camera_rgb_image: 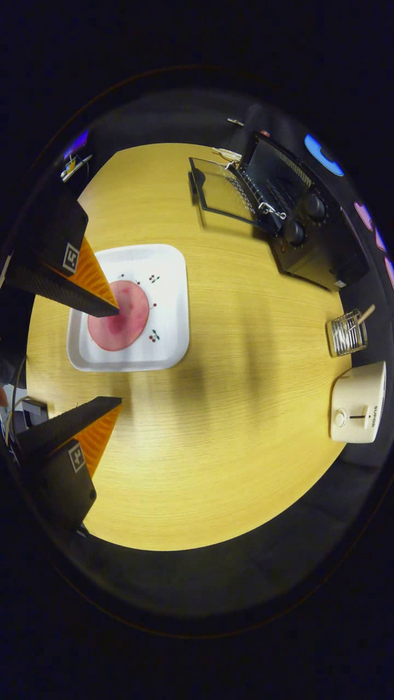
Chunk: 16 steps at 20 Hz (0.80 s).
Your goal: Open the toaster oven, put the food inside, and close the toaster oven door.
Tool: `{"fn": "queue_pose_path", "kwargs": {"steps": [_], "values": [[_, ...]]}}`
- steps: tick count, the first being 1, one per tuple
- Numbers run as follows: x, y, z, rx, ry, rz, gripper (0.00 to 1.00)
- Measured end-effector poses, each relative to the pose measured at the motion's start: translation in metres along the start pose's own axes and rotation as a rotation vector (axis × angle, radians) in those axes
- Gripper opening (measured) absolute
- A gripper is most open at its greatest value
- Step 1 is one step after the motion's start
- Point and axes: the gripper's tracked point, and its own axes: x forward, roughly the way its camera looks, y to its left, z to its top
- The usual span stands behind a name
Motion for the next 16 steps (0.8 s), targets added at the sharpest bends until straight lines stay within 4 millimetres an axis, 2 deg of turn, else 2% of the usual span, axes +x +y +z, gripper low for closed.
{"fn": "queue_pose_path", "kwargs": {"steps": [3, 4, 5, 8, 9, 10, 13, 16], "values": [[0.017, -0.007, 0.000, -0.022, 0.040, 0.001, 0.89], [0.018, -0.008, -0.001, -0.023, 0.061, -0.006, 0.72], [0.020, -0.007, 0.003, -0.023, 0.053, 0.000, 0.62], [0.018, -0.005, 0.001, 0.001, 0.081, 0.046, 0.21], [0.051, -0.006, -0.001, -0.007, 0.078, 0.062, 0.21], [0.019, -0.007, 0.003, -0.007, 0.079, 0.088, 0.07], [0.021, -0.006, 0.006, 0.019, 0.071, 0.174, 0.06], [0.013, 0.003, 0.008, 0.134, 0.075, 0.322, 0.05]]}}
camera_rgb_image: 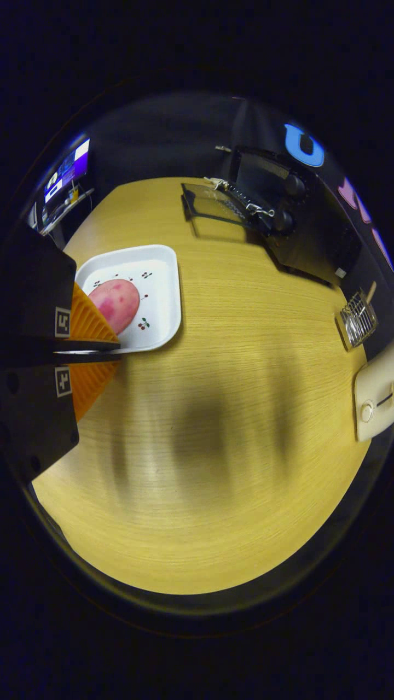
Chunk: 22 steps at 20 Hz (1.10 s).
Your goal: Open the toaster oven, put the food inside, and close the toaster oven door.
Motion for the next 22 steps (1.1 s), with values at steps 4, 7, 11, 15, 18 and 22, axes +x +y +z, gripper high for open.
{"fn": "queue_pose_path", "kwargs": {"steps": [4, 7, 11, 15, 18, 22], "values": [[-0.008, 0.026, -0.001, 0.126, -0.012, 0.146, 0.05], [-0.019, 0.050, -0.009, 0.205, -0.026, 0.234, 0.05], [-0.030, 0.090, -0.014, 0.333, -0.076, 0.313, 0.05], [-0.035, 0.141, -0.006, 0.429, -0.166, 0.348, 0.05], [-0.025, 0.184, 0.004, 0.514, -0.230, 0.368, 0.05], [-0.003, 0.231, 0.016, 0.594, -0.310, 0.364, 0.05]]}}
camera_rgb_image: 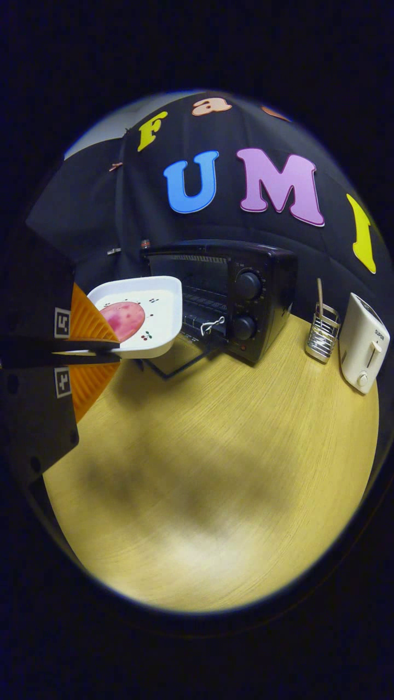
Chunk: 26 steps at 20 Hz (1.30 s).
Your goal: Open the toaster oven, put the food inside, and close the toaster oven door.
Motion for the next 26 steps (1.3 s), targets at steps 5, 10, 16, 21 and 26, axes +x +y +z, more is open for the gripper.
{"fn": "queue_pose_path", "kwargs": {"steps": [5, 10, 16, 21, 26], "values": [[0.050, 0.020, 0.004, 0.130, -0.167, -0.039, 0.05], [0.094, 0.048, 0.013, 0.283, -0.330, -0.038, 0.05], [0.134, 0.076, 0.024, 0.420, -0.459, 0.000, 0.05], [0.157, 0.082, 0.038, 0.480, -0.531, -0.001, 0.05], [0.170, 0.092, 0.047, 0.490, -0.544, 0.019, 0.05]]}}
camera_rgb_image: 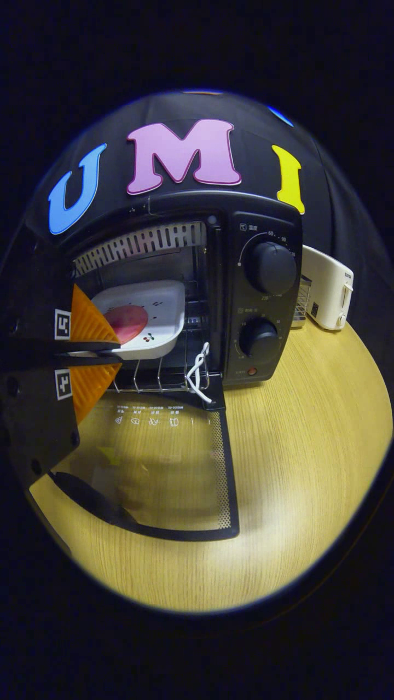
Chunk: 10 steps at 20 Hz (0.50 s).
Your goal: Open the toaster oven, put the food inside, and close the toaster oven door.
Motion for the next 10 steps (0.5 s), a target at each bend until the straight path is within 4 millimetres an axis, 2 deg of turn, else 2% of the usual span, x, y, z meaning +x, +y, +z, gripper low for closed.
{"fn": "queue_pose_path", "kwargs": {"steps": [3, 6, 7, 8, 9, 10], "values": [[0.002, -0.001, -0.005, -0.003, 0.012, 0.001, 0.05], [0.001, 0.002, -0.011, 0.013, 0.058, 0.043, 0.13], [0.000, 0.004, -0.015, 0.016, 0.083, 0.063, 0.13], [-0.008, 0.007, -0.021, 0.011, 0.113, 0.098, 0.30], [-0.012, 0.010, -0.024, -0.005, 0.137, 0.127, 0.39], [-0.020, 0.009, -0.027, -0.030, 0.153, 0.149, 0.57]]}}
